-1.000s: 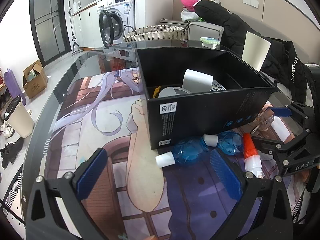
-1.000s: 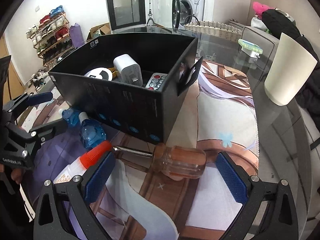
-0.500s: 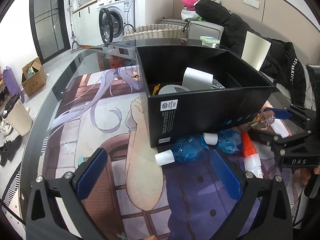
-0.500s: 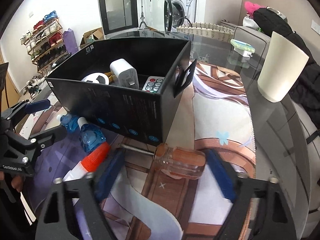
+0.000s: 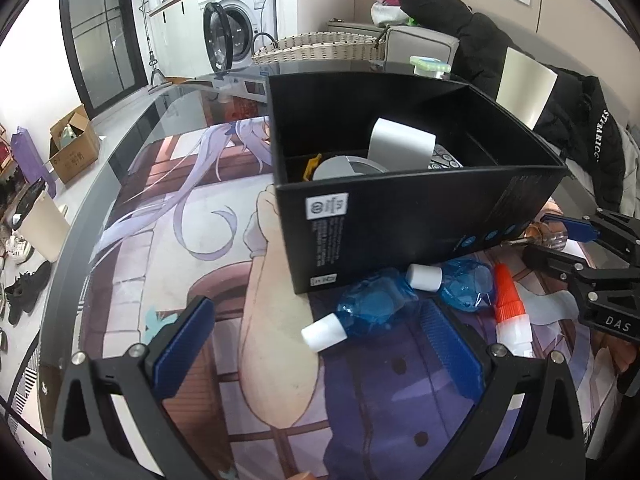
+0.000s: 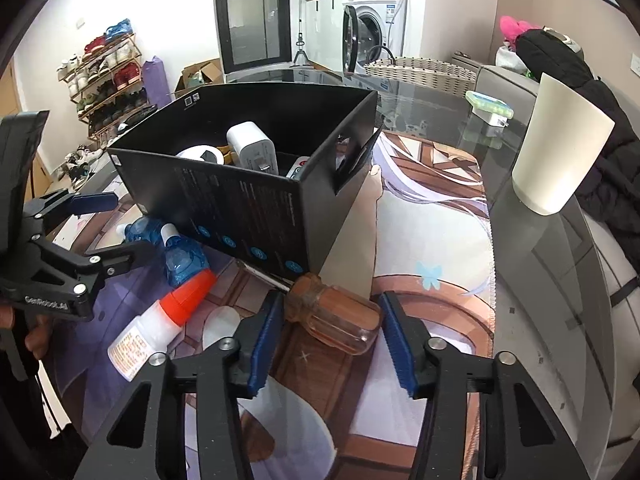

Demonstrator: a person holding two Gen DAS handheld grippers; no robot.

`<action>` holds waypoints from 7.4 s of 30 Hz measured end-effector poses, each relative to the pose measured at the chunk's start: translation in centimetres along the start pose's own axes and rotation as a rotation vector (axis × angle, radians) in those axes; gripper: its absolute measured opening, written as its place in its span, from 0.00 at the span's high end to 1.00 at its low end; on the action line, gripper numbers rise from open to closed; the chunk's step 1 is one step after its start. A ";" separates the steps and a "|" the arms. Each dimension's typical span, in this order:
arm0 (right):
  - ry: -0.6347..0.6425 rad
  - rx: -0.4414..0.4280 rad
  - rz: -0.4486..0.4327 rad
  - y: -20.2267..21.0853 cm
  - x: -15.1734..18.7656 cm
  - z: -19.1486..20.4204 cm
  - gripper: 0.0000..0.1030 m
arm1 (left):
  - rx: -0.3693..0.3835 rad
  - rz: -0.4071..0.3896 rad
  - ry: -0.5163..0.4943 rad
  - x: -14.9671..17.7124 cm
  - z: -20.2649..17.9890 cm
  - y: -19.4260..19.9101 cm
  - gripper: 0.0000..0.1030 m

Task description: Organize rigid objects

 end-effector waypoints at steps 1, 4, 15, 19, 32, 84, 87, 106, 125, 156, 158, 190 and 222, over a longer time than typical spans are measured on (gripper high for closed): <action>0.003 -0.004 -0.001 0.1 0.1 -0.1 0.54 | -0.008 0.009 -0.001 0.0 0.0 -0.2 0.00; 0.013 -0.021 -0.004 0.2 0.2 -0.1 0.54 | -0.012 0.020 0.026 0.0 0.5 -0.5 0.00; 0.031 -0.038 -0.026 1.1 1.1 -0.3 0.54 | -0.010 0.011 0.026 0.3 1.1 0.0 0.07; 0.027 -0.037 -0.030 1.3 1.1 -0.6 0.54 | 0.007 -0.025 0.006 0.4 1.0 0.7 0.26; 0.038 -0.051 -0.067 2.0 0.5 -0.3 0.54 | 0.055 -0.111 -0.015 0.4 0.3 2.8 0.46; 0.172 -0.114 -0.170 1.1 -10.0 2.3 0.54 | 0.004 -0.290 -0.027 -10.4 -0.3 3.0 0.46; 0.184 -0.108 -0.161 0.7 -9.9 2.4 0.54 | 0.001 -0.284 -0.030 -10.2 -0.2 2.6 0.46; 0.232 -0.079 -0.136 -0.4 -9.5 3.7 0.54 | 0.002 -0.243 -0.042 -9.1 -0.2 0.1 0.46; 0.196 -0.079 -0.217 5.3 -7.1 2.8 0.01 | 0.114 -0.279 0.060 -5.6 1.5 5.2 0.00; 0.375 -0.220 -0.033 2.4 1.4 7.5 0.01 | 0.065 -0.194 -0.037 0.4 -0.5 4.6 0.00; 0.390 -0.229 -0.017 1.9 1.5 7.9 0.01 | 0.066 -0.190 -0.039 0.5 -0.5 4.5 0.00; 0.322 -0.268 0.007 1.4 1.6 6.5 0.16 | 0.075 -0.132 -0.035 0.4 -1.2 3.2 0.00; 0.163 -0.176 -0.042 3.4 2.3 -0.4 0.15 | 0.084 -0.029 -0.093 -0.9 -7.3 0.3 0.39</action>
Point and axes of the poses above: each gripper's, at about its wrist camera, not at the fingertips, and y roughly against the way its jaws point, z to its left, x to its underside, the point moved 6 cm from there along -y, roughly the way its jaws point, and after that the axes turned 1 degree about -z, right-handed, at the moved point
